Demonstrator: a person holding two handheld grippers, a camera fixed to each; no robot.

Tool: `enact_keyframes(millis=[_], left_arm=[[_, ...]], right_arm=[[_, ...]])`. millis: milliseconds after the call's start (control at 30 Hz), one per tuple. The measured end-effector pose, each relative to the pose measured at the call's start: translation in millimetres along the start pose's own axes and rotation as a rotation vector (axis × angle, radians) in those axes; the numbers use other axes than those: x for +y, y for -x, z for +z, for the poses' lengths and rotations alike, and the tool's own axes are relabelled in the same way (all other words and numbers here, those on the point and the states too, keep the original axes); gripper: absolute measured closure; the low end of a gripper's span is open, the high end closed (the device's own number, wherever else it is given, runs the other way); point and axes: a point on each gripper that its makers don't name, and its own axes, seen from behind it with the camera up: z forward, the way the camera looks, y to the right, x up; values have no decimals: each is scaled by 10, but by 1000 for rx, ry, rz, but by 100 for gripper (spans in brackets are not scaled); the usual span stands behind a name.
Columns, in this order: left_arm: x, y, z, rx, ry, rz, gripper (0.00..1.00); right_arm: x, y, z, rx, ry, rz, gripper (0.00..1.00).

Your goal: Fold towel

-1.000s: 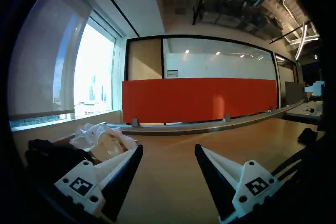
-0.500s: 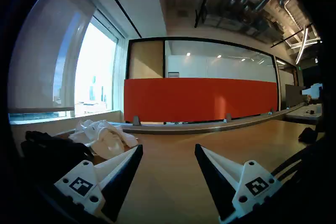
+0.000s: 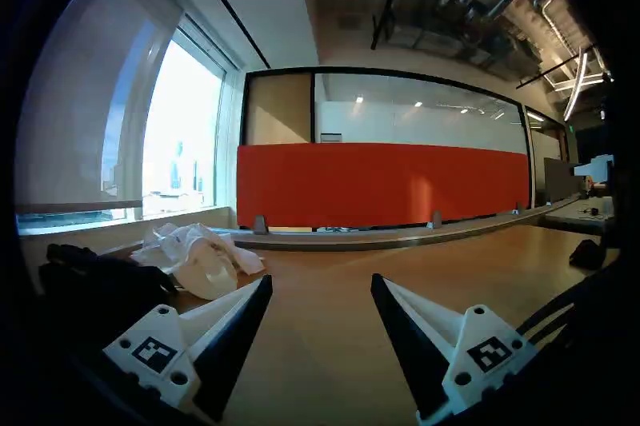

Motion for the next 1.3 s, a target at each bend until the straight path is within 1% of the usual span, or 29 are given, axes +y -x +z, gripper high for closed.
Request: enact_keyframes(millis=[300, 400, 600, 900, 1100, 1300], left_arm=[[17, 96, 36, -39, 6, 2, 9], [16, 97, 39, -37, 7, 2, 9], [9, 97, 47, -39, 7, 2, 9], [3, 99, 53, -39, 7, 3, 9], [0, 103, 52, -39, 7, 3, 9], [-1, 104, 50, -39, 7, 3, 9]], right_arm=[[40, 84, -10, 2, 6, -16, 7], [54, 106, -21, 9, 6, -22, 7], [68, 181, -26, 23, 3, -1, 7], [144, 478, -30, 37, 21, 22, 7], [141, 677, -45, 32, 27, 42, 7], [129, 860, -34, 27, 30, 48, 7]])
